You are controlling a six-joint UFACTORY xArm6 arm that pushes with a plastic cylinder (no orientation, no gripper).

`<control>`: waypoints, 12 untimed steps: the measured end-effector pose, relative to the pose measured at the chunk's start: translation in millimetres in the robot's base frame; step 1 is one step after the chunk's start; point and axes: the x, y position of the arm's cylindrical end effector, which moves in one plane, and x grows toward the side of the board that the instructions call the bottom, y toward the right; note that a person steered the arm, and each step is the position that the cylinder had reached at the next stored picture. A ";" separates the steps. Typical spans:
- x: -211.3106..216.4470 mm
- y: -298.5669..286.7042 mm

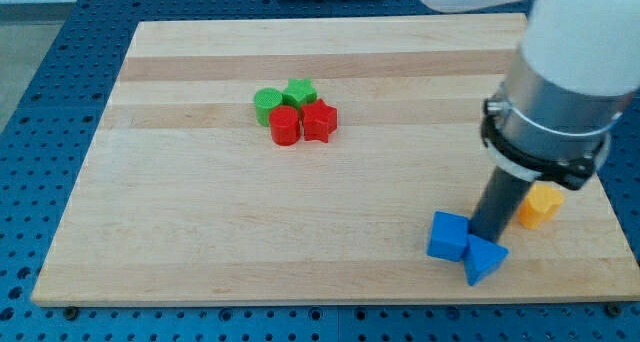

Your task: Touch the bottom of blue triangle

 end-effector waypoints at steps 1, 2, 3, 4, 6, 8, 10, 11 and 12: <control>-2.0 2.0; -6.5 -13.0; -31.0 -57.6; -54.0 -75.6; -51.8 -158.9; 48.8 -122.6; 56.0 -109.6; 56.0 -109.6; 55.8 -89.6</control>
